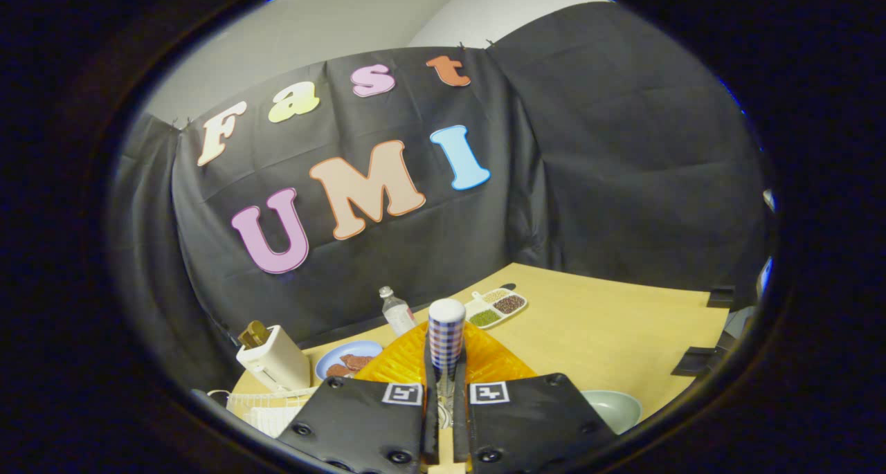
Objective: Take the plate from the dish rack, then take the spoon from the basket and place it into the plate.
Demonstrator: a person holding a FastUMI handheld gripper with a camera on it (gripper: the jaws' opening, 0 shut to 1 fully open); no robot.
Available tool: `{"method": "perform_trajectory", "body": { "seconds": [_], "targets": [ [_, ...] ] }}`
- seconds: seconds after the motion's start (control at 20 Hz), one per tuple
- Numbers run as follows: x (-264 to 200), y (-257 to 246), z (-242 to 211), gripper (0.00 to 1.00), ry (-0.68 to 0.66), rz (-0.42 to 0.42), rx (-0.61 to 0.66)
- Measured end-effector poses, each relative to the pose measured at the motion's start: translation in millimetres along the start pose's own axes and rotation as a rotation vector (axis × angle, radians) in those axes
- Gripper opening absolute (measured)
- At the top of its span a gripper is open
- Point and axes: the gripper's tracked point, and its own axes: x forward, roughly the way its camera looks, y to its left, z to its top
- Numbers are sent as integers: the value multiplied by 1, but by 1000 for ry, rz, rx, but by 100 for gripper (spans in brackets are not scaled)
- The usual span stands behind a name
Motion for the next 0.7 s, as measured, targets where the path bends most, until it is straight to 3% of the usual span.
{"method": "perform_trajectory", "body": {
  "seconds": [0.7],
  "targets": [
    [-36, -68, -83, 11, 329, -230, 83]
  ]
}}
